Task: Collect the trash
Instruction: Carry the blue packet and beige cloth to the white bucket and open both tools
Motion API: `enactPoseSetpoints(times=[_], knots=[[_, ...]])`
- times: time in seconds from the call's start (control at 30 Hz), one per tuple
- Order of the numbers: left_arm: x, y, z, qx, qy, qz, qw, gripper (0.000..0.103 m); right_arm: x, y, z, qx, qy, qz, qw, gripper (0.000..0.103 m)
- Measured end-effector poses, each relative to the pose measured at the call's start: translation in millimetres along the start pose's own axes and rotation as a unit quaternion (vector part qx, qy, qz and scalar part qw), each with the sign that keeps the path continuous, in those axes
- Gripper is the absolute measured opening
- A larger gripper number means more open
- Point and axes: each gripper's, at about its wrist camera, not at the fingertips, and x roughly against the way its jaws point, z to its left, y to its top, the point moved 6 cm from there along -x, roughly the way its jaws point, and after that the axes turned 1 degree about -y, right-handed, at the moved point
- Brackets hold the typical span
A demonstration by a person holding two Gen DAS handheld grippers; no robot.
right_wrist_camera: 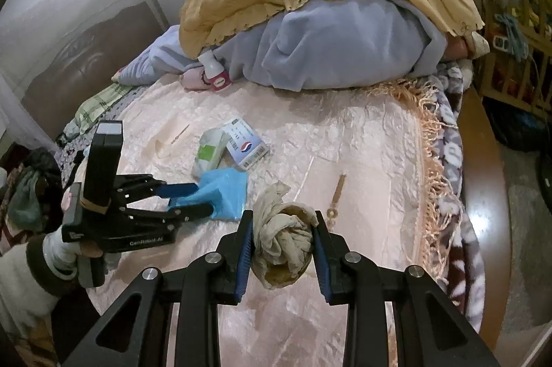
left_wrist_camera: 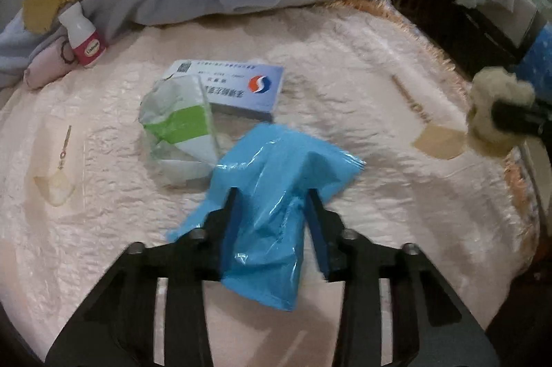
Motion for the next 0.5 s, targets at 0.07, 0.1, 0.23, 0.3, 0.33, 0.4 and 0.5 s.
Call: enactPoseSetpoints(times=[0.07, 0.1, 0.23, 0.3, 0.33, 0.4, 0.5], knots=[[10.5, 0.6, -7.1, 0.014, -0.022, -0.007, 0.9996, 0.028, 8.1, -5.4, 1.3, 0.006, -0.003, -0.003, 1.0, 0.03], [16.8, 1.8, -11.9, 0.019, -0.03, -0.011, 0.9993, 0.028, 13.4, -8.5, 1.3, 0.008, -0.005, -0.005, 1.0, 0.03], [43.2, 10.6, -41.5, 0.02, -0.05, -0.037, 0.9979, 0.027, 37.1, -20.9, -4.5, 0.005, -0.016, -0.015, 1.0, 0.03], [51.7, 15.0, -60.0, 0.016, -0.057, -0.043, 0.9973, 0.027, 52.2, -28.8, -11.8, -0.004, -0.022, -0.021, 1.0, 0.03], [55.0, 17.6, -73.2, 0.01, -0.064, -0.046, 0.9968, 0.027, 59.7, -33.2, -16.3, -0.009, -0.027, -0.023, 0.999, 0.03], [60.2, 22.4, -97.7, -0.003, -0.074, -0.052, 0.9959, 0.027, 75.2, -42.1, -27.0, -0.019, -0.039, -0.027, 0.999, 0.03], [65.3, 28.5, -141.1, -0.032, -0.093, -0.055, 0.9936, 0.027, 99.1, -56.2, -47.4, -0.035, -0.06, -0.032, 0.997, 0.03]])
